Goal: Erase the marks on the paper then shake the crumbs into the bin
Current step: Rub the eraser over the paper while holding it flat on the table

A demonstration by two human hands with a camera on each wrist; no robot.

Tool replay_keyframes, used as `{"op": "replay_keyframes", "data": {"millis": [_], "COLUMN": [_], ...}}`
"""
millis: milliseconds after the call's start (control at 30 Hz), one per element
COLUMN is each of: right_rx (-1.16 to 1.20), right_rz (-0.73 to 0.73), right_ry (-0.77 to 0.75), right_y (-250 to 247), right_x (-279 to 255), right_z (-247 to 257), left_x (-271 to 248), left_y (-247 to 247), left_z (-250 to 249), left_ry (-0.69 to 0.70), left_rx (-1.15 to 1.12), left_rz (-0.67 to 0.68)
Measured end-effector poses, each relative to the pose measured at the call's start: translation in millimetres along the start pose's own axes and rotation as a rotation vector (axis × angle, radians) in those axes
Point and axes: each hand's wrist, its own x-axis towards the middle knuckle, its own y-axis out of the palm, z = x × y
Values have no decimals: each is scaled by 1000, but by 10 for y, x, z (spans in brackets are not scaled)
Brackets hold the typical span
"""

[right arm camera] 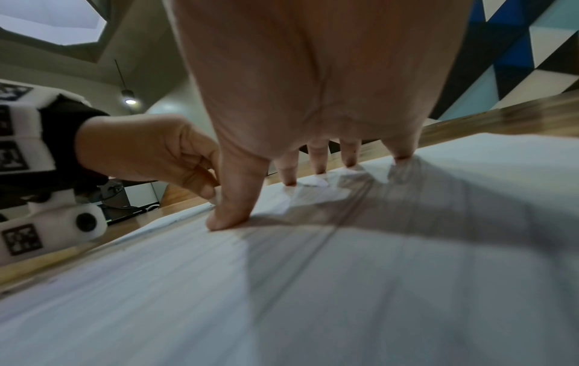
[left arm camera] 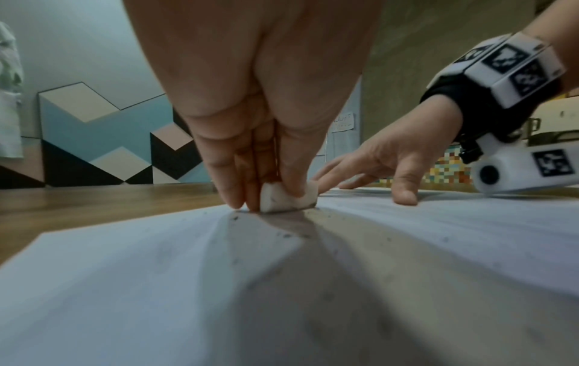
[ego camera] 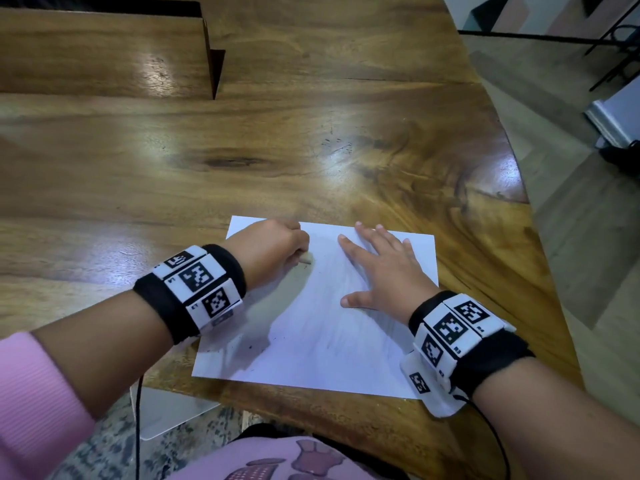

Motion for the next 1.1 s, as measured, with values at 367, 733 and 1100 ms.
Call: {"op": "replay_keyframes", "data": {"millis": [367, 733, 1100], "right_rx": [18, -24, -16], "right_rz": [12, 3, -6], "right_ry": [-1, -9, -1], "right_y": [-62, -30, -22], "right_x": [-42, -41, -29], "right_z": [32, 51, 37], "left_x": [8, 214, 207], "left_y": [85, 36, 38], "left_z": [-198, -157, -156], "left_ry": [150, -11, -8], "left_rx": [1, -113, -106], "left_rz": [83, -56, -97]}}
